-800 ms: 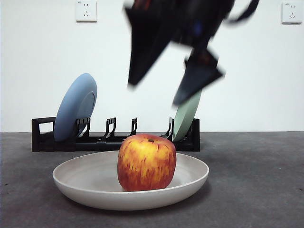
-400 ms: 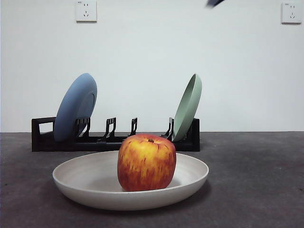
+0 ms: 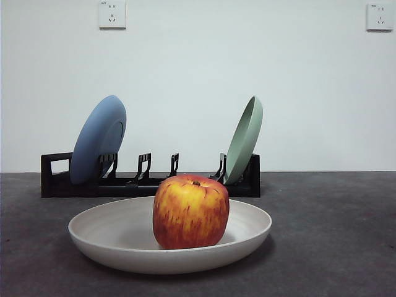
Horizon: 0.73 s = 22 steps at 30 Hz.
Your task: Take the yellow plate from the plate rack,put the plate on the table,take the apple from the table,put the apple in the plate
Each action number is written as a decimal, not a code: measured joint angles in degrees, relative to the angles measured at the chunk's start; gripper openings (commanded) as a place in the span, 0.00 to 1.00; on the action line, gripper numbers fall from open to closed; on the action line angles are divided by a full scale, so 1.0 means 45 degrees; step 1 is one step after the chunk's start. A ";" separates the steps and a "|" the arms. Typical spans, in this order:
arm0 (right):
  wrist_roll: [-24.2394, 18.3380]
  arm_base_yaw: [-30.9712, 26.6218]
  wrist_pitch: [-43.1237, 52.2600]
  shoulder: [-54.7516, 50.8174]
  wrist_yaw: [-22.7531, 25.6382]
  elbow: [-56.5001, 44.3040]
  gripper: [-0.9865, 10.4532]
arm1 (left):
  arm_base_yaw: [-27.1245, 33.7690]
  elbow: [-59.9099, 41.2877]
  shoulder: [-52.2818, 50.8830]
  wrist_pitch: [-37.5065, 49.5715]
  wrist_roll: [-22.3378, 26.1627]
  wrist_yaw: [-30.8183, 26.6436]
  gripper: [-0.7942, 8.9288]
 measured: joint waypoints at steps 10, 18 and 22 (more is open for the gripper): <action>0.0350 0.0000 0.0000 -0.0928 0.0000 0.0000 0.08 | 0.0000 0.0000 0.0000 0.0005 0.0000 0.0000 0.07; 0.0359 0.0000 0.0000 -0.0903 0.0000 0.0000 0.09 | 0.0000 0.0000 0.0000 0.0000 0.0000 0.0000 0.07; 0.0442 0.0000 0.0000 -0.0903 0.0000 0.0000 0.09 | 0.0000 0.0000 0.0000 0.0000 0.0000 0.0000 0.08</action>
